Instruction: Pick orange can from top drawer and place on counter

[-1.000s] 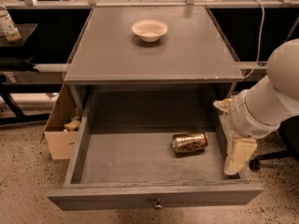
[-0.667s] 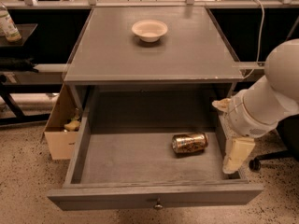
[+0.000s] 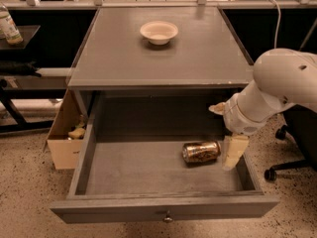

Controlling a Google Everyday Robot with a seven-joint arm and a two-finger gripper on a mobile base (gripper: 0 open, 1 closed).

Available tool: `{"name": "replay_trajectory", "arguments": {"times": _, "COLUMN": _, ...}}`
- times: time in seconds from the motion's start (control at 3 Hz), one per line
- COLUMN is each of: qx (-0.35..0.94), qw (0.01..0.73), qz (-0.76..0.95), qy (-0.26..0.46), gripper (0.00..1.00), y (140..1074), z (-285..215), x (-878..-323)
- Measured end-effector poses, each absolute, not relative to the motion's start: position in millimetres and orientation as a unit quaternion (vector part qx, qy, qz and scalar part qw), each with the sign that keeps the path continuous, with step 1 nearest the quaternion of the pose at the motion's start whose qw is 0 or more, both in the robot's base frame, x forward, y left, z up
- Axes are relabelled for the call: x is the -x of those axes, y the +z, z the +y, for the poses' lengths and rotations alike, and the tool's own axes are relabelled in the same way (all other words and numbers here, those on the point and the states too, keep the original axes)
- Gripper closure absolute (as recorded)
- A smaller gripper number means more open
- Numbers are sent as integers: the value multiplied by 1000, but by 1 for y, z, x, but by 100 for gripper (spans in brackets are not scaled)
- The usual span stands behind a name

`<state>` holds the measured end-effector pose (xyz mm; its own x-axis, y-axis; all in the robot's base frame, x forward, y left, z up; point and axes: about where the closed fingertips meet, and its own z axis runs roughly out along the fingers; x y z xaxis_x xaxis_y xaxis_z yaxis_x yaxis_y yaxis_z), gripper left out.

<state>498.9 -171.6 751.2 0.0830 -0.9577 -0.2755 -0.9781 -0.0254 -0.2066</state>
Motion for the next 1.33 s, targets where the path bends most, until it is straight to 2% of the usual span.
{"name": "replay_trajectory", "arguments": {"times": 0.67, "qx": 732, "qw": 165, "qz": 658, "qy": 63, "gripper": 0, "y": 690, "z": -157, "x": -530}}
{"name": "replay_trajectory", "arguments": {"times": 1.33, "qx": 729, "qw": 160, "qz": 659, "qy": 95, "gripper": 0, "y": 633, "z": -154, "x": -537}}
